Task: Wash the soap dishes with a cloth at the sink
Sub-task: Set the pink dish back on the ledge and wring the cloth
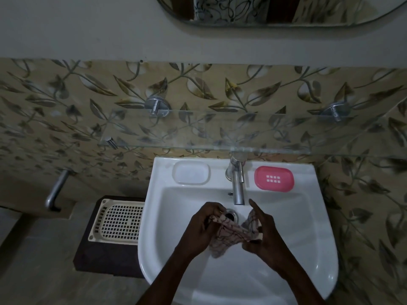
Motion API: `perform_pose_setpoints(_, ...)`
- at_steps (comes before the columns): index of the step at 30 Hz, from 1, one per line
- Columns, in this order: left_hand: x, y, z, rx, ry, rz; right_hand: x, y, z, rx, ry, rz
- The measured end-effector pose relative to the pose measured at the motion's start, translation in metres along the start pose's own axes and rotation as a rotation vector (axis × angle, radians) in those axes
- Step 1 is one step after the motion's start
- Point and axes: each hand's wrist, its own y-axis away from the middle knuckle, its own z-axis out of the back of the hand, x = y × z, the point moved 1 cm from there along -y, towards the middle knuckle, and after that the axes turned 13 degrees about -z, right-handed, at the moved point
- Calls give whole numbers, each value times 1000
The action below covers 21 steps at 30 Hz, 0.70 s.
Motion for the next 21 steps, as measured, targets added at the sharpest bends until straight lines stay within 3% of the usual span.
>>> perform_pose_setpoints(7,-8,-7,-11,12,-30,65,-11,-2,-10,-96,334,100)
perform_pose_setpoints(10,-9,-23,-4,-67,-124,71,1,4,-15,87,143,36)
perform_pose_setpoints(12,-6,-32,7,-149,-197,123,3,2,-14,70,-60,-106)
perform_pose_setpoints(16,3,-50,57,-677,-482,190,0,-1,-9,-76,-316,-133)
perform_pose_setpoints(17,6,-58,73,-741,-550,242,-3,1,-8,-125,-357,-126)
perform_pose_setpoints(21,25,-93,106,-593,-654,434,-26,2,4,-252,-481,-201)
